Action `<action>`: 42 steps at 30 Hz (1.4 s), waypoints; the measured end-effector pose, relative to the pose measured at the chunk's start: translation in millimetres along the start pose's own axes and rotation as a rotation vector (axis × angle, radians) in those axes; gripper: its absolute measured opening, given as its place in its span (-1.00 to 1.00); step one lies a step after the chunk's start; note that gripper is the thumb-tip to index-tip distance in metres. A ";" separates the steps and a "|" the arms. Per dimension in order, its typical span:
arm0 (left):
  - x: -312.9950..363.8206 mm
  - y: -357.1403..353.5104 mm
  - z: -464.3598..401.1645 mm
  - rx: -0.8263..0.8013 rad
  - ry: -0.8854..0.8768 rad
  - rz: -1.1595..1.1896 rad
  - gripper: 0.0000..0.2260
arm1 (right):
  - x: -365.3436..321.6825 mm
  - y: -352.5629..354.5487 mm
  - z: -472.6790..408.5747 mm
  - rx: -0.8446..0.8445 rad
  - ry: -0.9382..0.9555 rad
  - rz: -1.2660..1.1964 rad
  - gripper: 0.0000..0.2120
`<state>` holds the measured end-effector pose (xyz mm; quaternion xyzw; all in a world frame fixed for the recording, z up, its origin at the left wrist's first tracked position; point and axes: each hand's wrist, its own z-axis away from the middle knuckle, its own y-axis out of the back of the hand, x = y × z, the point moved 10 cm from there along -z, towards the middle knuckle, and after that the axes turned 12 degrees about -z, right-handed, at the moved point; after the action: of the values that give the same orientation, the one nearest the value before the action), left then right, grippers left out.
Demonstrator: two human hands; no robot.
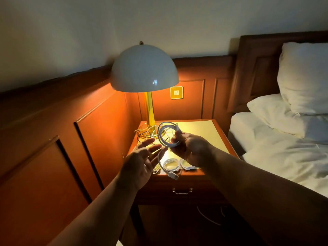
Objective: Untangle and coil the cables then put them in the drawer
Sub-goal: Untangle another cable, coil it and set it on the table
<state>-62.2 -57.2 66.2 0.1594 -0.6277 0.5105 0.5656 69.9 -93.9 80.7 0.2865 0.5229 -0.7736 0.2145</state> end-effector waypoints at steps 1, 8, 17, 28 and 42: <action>1.2 -1.4 2.4 -0.021 -0.027 0.011 -0.60 | -2.6 0.2 2.9 0.015 0.010 -0.023 -0.84; 45.5 -28.0 33.2 0.043 -0.605 -1.036 -0.78 | -2.3 -3.4 15.9 0.084 0.021 -0.055 -0.81; 40.0 -4.5 21.6 0.226 -0.311 -0.421 -0.67 | 3.0 -8.2 19.6 0.008 0.073 0.137 -0.82; -0.9 -11.7 10.8 -0.157 0.096 -0.247 -0.73 | 4.0 -2.6 20.9 0.004 0.176 0.282 -0.71; -2.8 -14.4 1.3 -0.288 -0.004 -0.233 -0.46 | 24.9 -16.3 23.8 0.010 -0.013 0.294 -0.85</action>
<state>-50.9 -65.5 70.6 0.1497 -0.6726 0.3461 0.6367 35.9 -111.0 82.2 0.3562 0.4700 -0.7382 0.3274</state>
